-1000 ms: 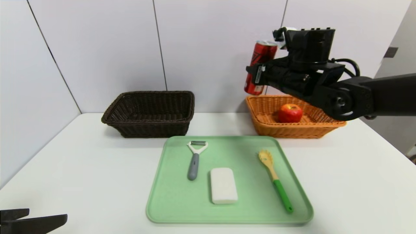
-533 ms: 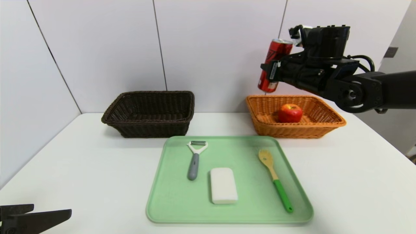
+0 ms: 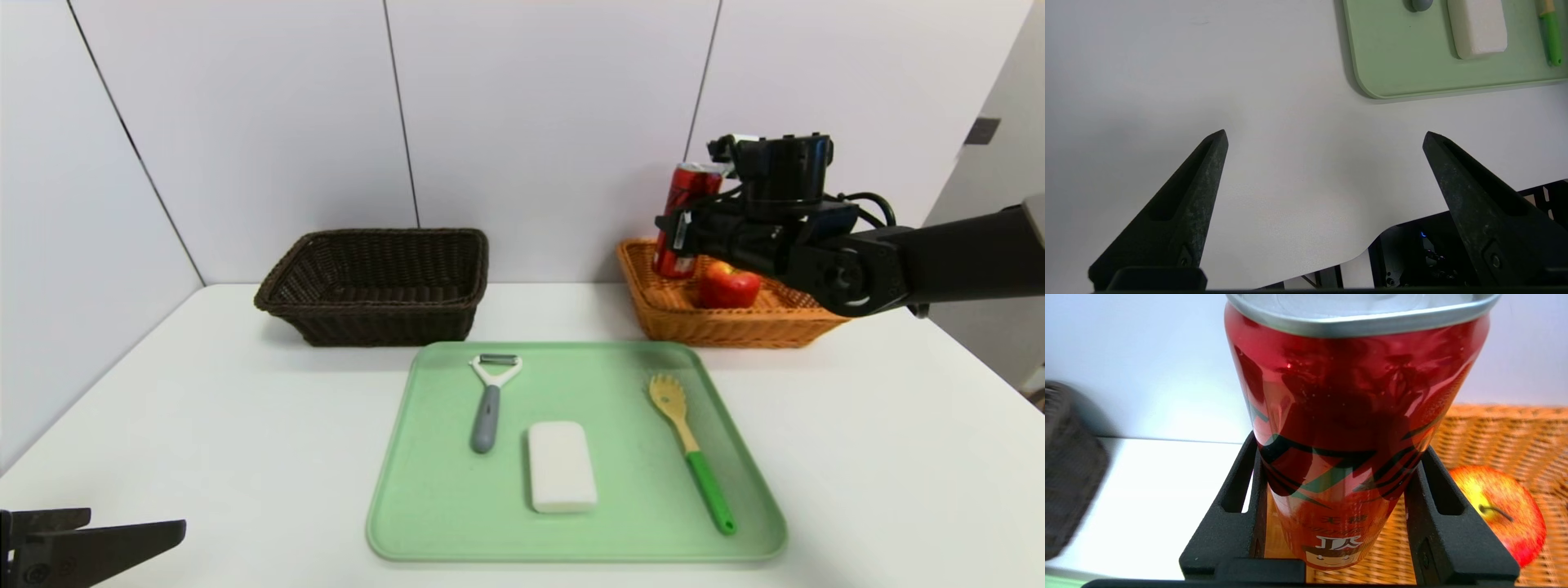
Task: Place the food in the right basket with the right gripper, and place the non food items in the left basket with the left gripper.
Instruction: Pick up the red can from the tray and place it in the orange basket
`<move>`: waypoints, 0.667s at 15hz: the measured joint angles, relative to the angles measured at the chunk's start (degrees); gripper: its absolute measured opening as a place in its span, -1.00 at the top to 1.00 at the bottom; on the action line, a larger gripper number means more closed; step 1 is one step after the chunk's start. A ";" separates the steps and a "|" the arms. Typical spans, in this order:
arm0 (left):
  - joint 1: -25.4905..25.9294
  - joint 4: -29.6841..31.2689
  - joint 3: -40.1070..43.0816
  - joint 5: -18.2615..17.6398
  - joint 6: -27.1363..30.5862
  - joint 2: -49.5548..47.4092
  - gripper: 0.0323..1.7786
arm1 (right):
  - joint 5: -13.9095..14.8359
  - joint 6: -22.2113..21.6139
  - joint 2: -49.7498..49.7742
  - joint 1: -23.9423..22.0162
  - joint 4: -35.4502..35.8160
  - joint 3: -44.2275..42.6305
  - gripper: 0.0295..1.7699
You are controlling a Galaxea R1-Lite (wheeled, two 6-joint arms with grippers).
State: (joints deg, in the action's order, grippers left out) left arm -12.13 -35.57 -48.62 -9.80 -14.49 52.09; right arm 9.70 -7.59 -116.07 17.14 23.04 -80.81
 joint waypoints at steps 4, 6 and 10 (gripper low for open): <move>0.00 -0.06 0.02 0.00 0.02 -0.02 -0.90 | 0.10 0.00 -2.12 -1.00 1.76 0.27 -0.01; 0.00 -0.09 0.02 0.02 0.02 -0.05 -0.90 | 0.11 -0.15 -3.23 -1.11 2.45 0.28 -0.01; 0.01 -0.12 0.09 0.00 0.00 -0.09 -0.90 | 0.22 -0.17 -5.46 -1.49 3.30 0.27 -0.01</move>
State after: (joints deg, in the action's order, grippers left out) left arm -12.12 -35.69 -48.53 -9.80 -14.49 52.01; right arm 9.92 -7.77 -121.53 15.65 26.34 -80.54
